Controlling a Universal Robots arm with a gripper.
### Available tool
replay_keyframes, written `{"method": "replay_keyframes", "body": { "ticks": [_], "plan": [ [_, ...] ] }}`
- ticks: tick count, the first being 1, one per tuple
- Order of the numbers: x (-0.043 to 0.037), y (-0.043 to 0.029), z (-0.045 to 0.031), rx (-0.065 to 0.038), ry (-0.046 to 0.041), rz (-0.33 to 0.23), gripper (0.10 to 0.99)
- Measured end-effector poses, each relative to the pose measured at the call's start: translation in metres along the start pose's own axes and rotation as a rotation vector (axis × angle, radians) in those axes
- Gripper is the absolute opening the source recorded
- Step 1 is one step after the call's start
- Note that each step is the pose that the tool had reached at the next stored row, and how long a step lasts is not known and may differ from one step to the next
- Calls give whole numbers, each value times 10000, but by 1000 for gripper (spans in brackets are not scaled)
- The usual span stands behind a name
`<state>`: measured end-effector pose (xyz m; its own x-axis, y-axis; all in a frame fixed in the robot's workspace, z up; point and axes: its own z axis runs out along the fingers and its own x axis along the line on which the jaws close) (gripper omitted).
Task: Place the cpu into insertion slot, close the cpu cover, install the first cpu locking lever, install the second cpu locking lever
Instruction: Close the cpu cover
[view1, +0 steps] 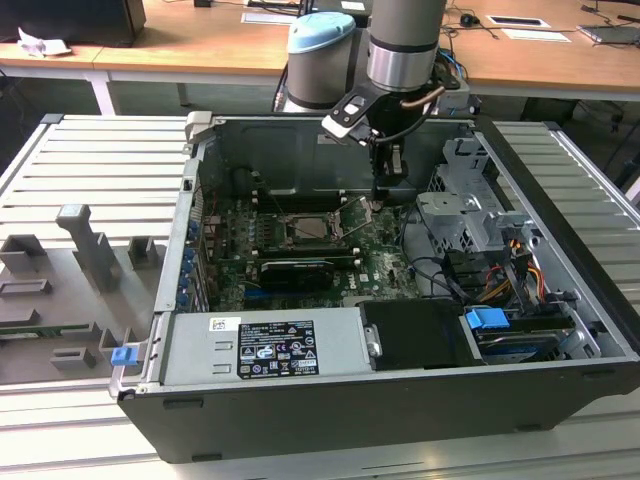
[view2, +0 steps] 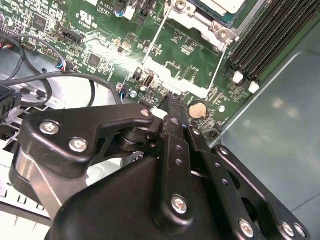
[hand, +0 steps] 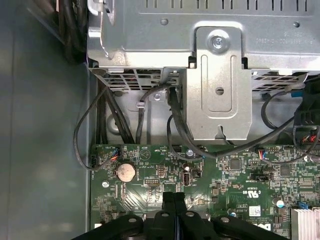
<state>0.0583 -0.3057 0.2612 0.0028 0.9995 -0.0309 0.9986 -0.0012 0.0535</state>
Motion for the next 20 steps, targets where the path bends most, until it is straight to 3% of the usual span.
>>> {"method": "replay_keyframes", "body": {
  "ticks": [5, 9, 12, 20],
  "plan": [
    [2, 31, 56, 16, 0, -1, 106],
    [6, 53, 177, 45, 0, 1, 106],
    [6, 3, 186, 64, -1, -2, 106],
    [5, -24, 191, 66, -1, -2, 106]
  ]
}}
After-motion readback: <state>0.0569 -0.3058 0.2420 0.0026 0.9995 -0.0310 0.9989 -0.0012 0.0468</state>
